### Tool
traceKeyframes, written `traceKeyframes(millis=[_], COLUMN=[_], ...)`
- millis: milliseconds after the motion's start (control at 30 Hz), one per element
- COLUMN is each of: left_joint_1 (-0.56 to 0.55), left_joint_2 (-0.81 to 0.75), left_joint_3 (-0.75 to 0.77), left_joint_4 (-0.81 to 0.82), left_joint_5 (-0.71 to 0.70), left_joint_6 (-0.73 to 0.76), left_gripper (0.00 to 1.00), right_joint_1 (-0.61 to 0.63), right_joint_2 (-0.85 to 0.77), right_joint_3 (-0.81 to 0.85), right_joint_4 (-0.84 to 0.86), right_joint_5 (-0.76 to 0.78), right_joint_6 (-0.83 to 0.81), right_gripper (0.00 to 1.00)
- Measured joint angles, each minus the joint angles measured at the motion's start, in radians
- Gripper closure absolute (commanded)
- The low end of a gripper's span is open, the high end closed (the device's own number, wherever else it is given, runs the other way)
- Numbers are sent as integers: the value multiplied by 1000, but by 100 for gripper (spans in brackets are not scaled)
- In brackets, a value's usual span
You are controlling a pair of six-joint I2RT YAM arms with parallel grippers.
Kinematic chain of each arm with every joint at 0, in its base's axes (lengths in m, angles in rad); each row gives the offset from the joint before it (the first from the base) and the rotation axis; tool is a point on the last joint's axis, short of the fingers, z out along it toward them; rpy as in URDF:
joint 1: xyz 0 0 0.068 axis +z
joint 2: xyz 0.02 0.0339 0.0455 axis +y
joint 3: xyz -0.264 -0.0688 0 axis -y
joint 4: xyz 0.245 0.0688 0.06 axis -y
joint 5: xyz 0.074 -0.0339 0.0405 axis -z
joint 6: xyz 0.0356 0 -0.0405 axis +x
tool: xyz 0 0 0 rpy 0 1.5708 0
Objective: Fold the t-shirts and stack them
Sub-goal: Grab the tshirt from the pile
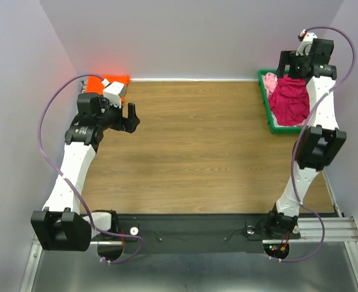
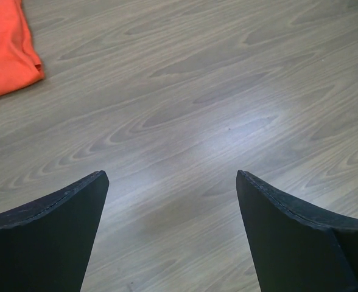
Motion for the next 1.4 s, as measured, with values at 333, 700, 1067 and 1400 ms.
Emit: traceKeyframes(millis=[333,700,1067,1400], left_joint_1=[0,0,0,0], left_joint_2=[46,126,123,85], left_joint_3=[0,34,97,97], left_joint_4=[-1,-29,-48,-49], left_joint_5=[10,-9,-27,-2], left_joint_6=[-13,-19,-19,-21], left_gripper=[1,1,1,1], right_joint_1=[-47,-57,-75,-86], right_joint_2=[433,598,516,-37], right_joint_3=[329,334,223,-13], right_joint_4=[48,180,233,195], right_joint_5=[168,318,334,181], right_joint_6=[-6,-66,-67,26], right_gripper=[0,49,99,99])
